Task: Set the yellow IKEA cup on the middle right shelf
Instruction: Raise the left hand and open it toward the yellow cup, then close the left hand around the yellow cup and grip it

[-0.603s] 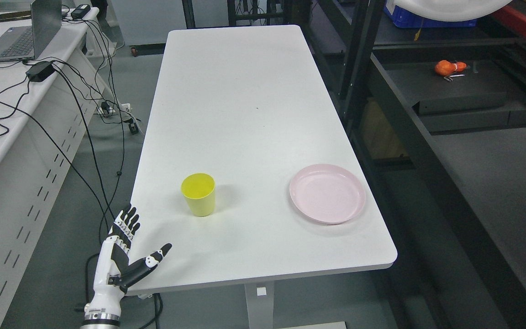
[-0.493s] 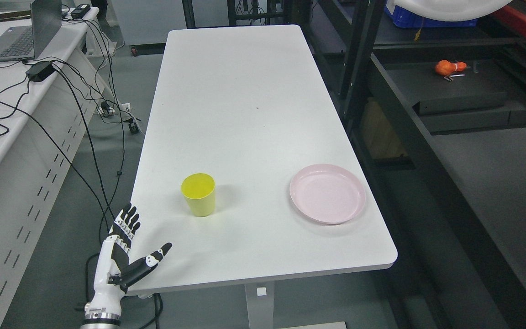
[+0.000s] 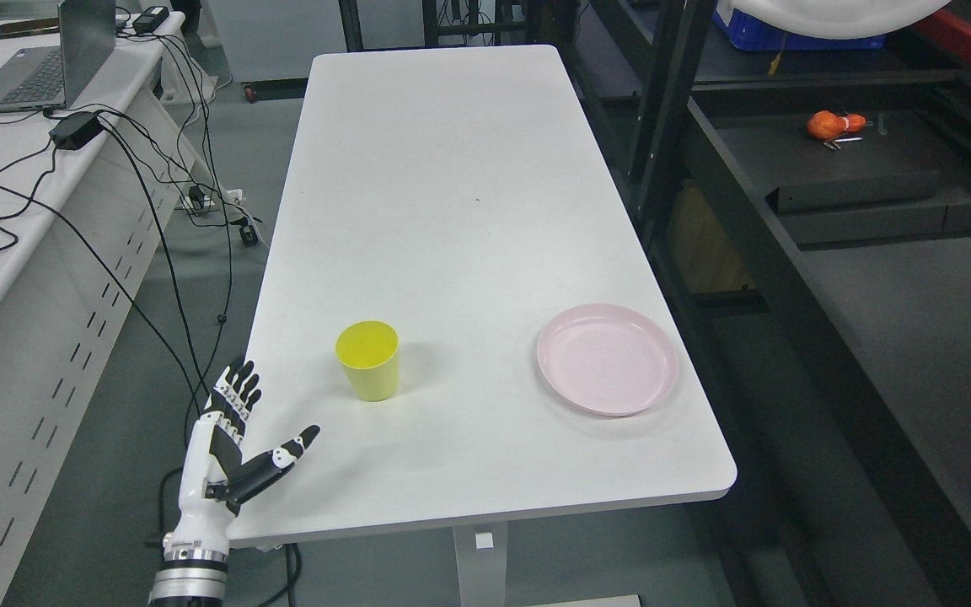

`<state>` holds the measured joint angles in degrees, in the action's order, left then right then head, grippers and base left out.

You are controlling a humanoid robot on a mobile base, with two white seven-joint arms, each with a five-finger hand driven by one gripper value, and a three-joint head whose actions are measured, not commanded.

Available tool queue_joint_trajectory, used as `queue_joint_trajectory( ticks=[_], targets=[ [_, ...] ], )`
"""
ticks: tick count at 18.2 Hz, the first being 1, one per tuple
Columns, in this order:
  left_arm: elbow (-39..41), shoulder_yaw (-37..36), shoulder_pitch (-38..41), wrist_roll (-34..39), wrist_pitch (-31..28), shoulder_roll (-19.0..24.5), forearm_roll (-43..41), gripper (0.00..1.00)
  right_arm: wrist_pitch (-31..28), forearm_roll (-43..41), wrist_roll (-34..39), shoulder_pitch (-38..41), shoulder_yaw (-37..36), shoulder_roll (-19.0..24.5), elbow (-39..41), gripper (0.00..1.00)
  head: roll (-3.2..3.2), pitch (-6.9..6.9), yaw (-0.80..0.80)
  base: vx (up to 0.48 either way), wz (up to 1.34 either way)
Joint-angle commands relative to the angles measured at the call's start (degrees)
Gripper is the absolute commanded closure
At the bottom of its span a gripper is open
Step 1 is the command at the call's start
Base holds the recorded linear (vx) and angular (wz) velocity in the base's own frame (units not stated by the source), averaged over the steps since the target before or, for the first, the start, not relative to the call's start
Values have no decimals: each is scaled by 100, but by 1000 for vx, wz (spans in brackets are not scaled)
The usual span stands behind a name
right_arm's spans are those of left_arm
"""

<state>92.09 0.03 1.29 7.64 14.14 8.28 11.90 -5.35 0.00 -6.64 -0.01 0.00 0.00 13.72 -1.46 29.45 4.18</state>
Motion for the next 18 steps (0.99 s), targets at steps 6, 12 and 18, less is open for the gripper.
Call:
queue_joint_trajectory(
  ticks=[6,12,18],
  targets=[
    [-1570,-767,-1139,-8,19,-159,-4,1,-1,-141,-4,80,97,-100,-1,1,0,0,0,0,0],
    [-2536,-856,-1833,-17,19,-362,5,1,-1,-141,-4,80,97,-100,-1,1,0,0,0,0,0],
    [-2845,-934,-2202,-183,10,-625,-3,1,-1,-141,-4,72,97,-100,-1,1,0,0,0,0,0]
  ],
)
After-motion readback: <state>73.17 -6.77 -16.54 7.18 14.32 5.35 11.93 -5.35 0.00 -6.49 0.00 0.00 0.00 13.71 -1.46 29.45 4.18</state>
